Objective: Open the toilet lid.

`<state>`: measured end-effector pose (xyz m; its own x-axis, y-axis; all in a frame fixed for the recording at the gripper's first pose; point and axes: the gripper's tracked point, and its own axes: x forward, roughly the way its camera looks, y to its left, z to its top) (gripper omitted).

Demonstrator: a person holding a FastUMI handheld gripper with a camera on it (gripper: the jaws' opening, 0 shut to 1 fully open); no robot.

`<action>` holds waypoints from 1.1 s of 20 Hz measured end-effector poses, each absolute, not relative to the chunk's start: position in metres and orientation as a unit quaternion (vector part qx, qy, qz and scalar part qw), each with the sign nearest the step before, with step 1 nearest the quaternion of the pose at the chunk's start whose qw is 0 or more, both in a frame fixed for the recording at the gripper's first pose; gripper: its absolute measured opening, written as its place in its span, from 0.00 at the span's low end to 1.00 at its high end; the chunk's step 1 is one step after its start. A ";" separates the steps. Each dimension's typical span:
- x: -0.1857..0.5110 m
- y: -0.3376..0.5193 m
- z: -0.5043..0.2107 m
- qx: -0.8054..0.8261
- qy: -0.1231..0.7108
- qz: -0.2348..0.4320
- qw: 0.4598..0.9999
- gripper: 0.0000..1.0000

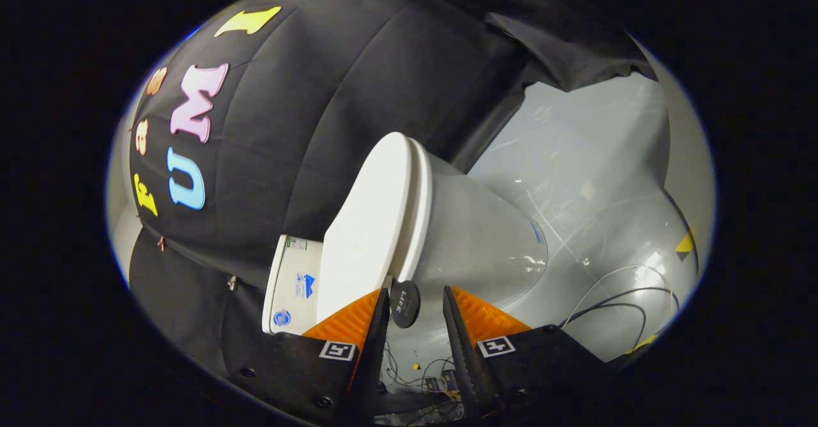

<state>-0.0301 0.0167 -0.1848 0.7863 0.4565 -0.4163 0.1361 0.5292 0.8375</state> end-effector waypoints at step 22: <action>-0.018 0.042 -0.189 0.524 0.312 0.099 0.786 0.05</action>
